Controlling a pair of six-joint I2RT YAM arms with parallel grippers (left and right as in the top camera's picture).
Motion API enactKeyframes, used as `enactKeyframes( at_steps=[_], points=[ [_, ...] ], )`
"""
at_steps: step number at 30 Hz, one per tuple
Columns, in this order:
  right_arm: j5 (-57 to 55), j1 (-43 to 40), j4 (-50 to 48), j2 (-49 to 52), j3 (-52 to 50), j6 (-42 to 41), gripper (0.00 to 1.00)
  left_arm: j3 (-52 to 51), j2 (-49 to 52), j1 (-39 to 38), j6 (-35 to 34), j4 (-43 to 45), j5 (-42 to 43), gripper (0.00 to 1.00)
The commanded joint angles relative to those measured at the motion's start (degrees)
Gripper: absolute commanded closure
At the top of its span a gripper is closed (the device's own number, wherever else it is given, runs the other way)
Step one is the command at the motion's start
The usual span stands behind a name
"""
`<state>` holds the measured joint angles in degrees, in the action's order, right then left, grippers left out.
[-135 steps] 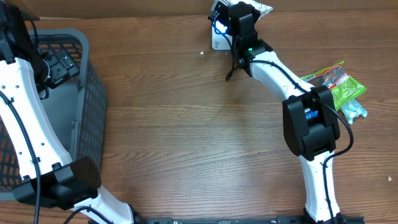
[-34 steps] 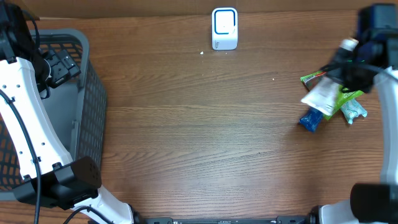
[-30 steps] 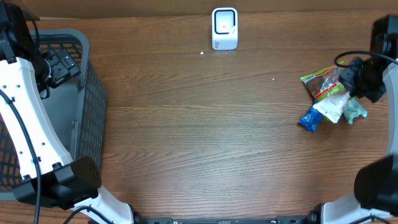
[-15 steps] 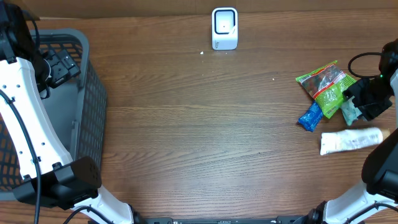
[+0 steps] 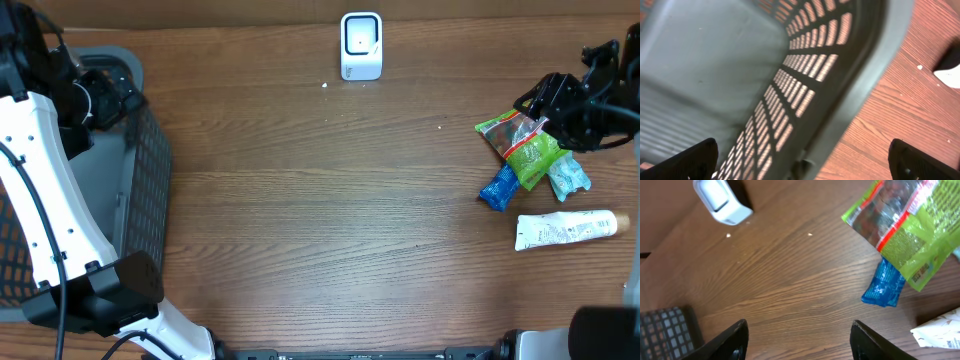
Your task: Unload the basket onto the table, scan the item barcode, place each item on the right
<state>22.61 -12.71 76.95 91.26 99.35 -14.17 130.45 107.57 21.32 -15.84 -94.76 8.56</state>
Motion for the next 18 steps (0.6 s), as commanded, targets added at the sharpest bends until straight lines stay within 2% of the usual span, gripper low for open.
enactKeyframes(
  at_steps=[1, 5, 7, 8, 10, 11, 12, 13, 14, 18],
  points=[
    [-0.7, 0.5, -0.2, -2.1, 1.4, 1.2, 0.33, 2.4, -4.8, -2.5, 3.7, 0.5, 0.7, 0.01],
    [-0.7, 2.3, 0.0, -2.4, 1.4, 5.0, 0.32, 4.2, -12.2, -7.8, 7.5, 0.7, 0.2, 0.0],
    [-3.1, 3.4, -0.2, -3.8, 1.4, 7.7, 0.22, 4.2, -15.6, -13.4, 8.6, 0.6, -0.2, 0.0],
    [-4.5, 3.7, -0.3, -4.5, 1.4, 7.6, 0.22, 4.2, -16.2, -15.6, 9.4, 0.4, -0.2, 0.0],
    [-6.9, 4.5, -0.4, -6.8, 1.4, 7.6, 0.22, 4.2, -16.8, -20.5, 11.1, -0.3, -0.2, 0.0],
    [-7.7, 5.1, -0.4, -8.4, 1.4, 7.6, 0.2, 4.0, -16.8, -24.9, 12.2, -0.6, -0.2, 0.0],
    [-8.5, 5.7, -0.4, -9.7, 1.4, 7.6, 0.17, 3.7, -16.8, -26.2, 12.5, -0.6, -0.2, 0.0],
    [-9.0, 6.2, -0.4, -10.5, 1.4, 7.6, 0.11, 3.2, -16.5, -29.2, 13.3, -0.2, -0.2, 0.0],
    [-9.1, 7.0, -0.4, -11.8, 1.4, 7.6, 0.0, 3.0, -16.1, -31.2, 13.3, 0.3, -0.6, 0.01],
    [-8.1, 10.2, 0.1, -14.5, 1.4, 6.0, 0.0, 3.0, -13.0, -35.3, 13.3, 5.9, -1.6, 0.0]
  ],
)
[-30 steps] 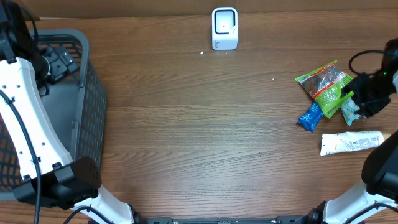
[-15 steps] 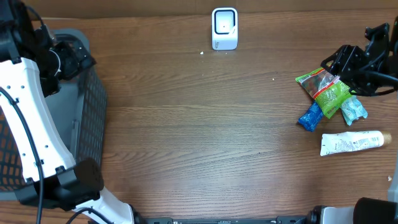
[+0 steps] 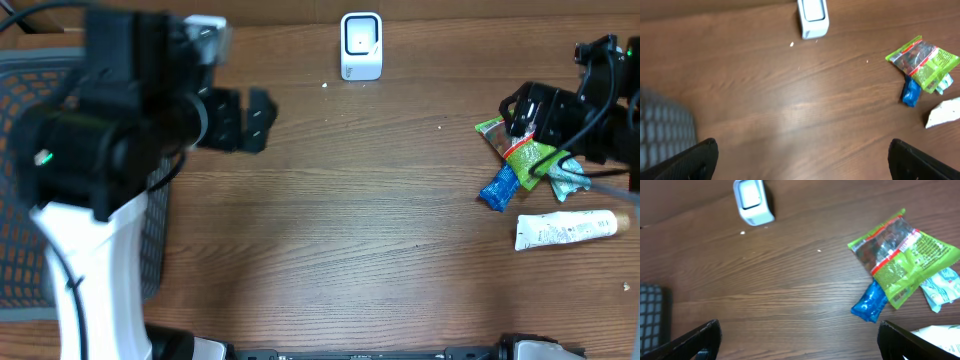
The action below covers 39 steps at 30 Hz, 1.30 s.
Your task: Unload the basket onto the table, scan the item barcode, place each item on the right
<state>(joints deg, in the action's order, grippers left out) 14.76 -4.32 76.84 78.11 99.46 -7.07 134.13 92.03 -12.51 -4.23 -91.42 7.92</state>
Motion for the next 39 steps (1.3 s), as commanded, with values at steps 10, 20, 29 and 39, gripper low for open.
enactKeyframes(
  at_steps=[10, 20, 29, 39],
  points=[
    [6.8, 3.5, 0.6, -1.4, 1.3, -6.3, 0.0, -0.6, 10.7, -1.5, 1.7, 2.8, -1.0, 0.0],
    [-0.8, 3.5, 2.3, -2.7, 0.9, -5.8, 0.0, -0.6, 18.1, -1.5, 1.7, 2.8, -1.0, 0.0],
    [-2.3, 6.7, -38.2, -22.8, -32.5, -4.9, 0.0, -0.6, 20.5, -1.5, 1.7, 2.8, -1.0, 0.0],
    [-4.9, 8.6, -78.1, -53.3, -78.7, -4.9, 0.0, -0.6, 20.5, -1.4, 1.7, 2.8, -1.0, 0.01]
  ],
)
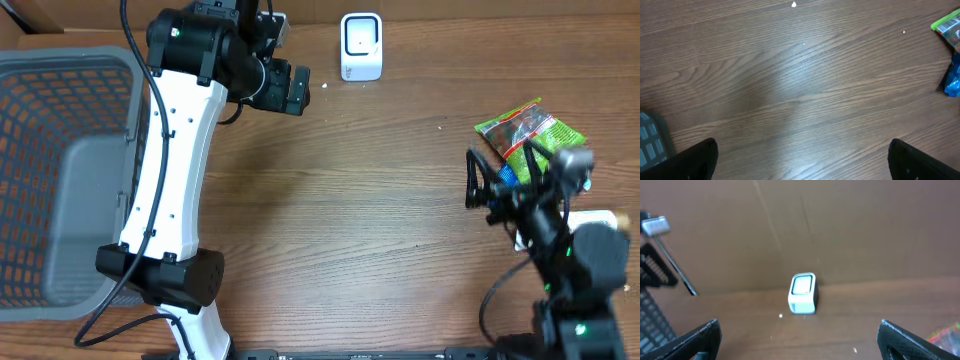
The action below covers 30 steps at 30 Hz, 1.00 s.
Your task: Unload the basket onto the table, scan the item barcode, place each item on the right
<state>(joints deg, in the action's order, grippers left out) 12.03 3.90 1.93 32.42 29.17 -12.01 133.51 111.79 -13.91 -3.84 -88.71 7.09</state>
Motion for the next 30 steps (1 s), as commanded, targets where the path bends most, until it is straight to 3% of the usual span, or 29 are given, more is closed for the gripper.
enactKeyframes(
  at_steps=[1, 6, 11, 18, 23, 30],
  points=[
    [-2.5, 0.4, -4.3, -11.0, -11.8, 0.0, 0.0, 0.0, 0.7, 0.0, 1.3, 0.1, -0.2, 0.0],
    [-5.8, 0.4, -6.7, -21.2, -22.4, 0.0, 0.0, 0.0, 0.7, 0.0, 1.3, 0.1, -0.2, 0.0],
    [-7.4, 0.4, -10.7, -23.7, -28.9, 0.0, 0.0, 0.0, 0.7, 0.0, 1.3, 0.1, -0.2, 0.0],
    [-9.0, 0.6, -6.4, -24.8, -28.7, 0.0, 0.0, 0.0, 0.7, 0.0, 1.3, 0.1, -0.2, 0.0],
    [-9.0, 0.6, 2.8, -31.0, -28.7, 0.0, 0.0, 0.0, 0.7, 0.0, 1.3, 0.1, -0.2, 0.0],
    [-9.5, 0.6, 2.7, -32.3, -28.7, 0.0, 0.0, 0.0, 0.7, 0.0, 1.3, 0.1, -0.2, 0.0]
  ],
)
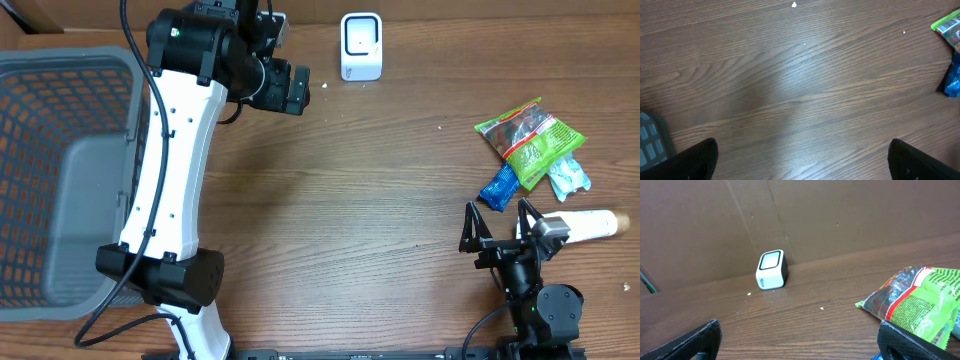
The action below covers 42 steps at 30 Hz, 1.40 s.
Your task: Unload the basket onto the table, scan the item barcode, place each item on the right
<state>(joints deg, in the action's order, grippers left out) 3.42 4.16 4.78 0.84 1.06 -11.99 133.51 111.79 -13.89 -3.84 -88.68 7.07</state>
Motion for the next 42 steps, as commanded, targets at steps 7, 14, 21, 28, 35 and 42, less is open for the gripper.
enactKeyframes(
  at_steps=[7, 14, 21, 28, 35, 42],
  points=[
    [-0.9, 0.3, -0.1, -0.7, -0.6, 0.0, 0.0, 0.0, 0.7, 0.0, 1.3, 0.1, -0.2, 0.0],
    [-0.9, 0.3, -0.1, -0.7, -0.6, 0.0, 0.0, 0.0, 0.7, 0.0, 1.3, 0.1, -0.2, 0.01],
    [-0.9, 0.3, -0.1, -0.7, -0.6, 0.0, 0.0, 0.0, 0.7, -0.1, 1.3, -0.9, -0.7, 0.0],
    [-0.9, 0.3, -0.1, -0.7, -0.6, 0.0, 0.0, -7.7, -5.2, 0.0, 1.9, 9.6, 0.1, 0.0],
    [-0.9, 0.3, -0.1, -0.7, -0.6, 0.0, 0.0, -50.5, -33.3, 4.9, 2.6, 42.7, 2.4, 0.0],
    [-0.9, 0.3, -0.1, -0.7, -0.6, 0.0, 0.0, -80.3, -56.4, 13.3, 2.6, 57.6, 5.8, 0.0]
  ],
)
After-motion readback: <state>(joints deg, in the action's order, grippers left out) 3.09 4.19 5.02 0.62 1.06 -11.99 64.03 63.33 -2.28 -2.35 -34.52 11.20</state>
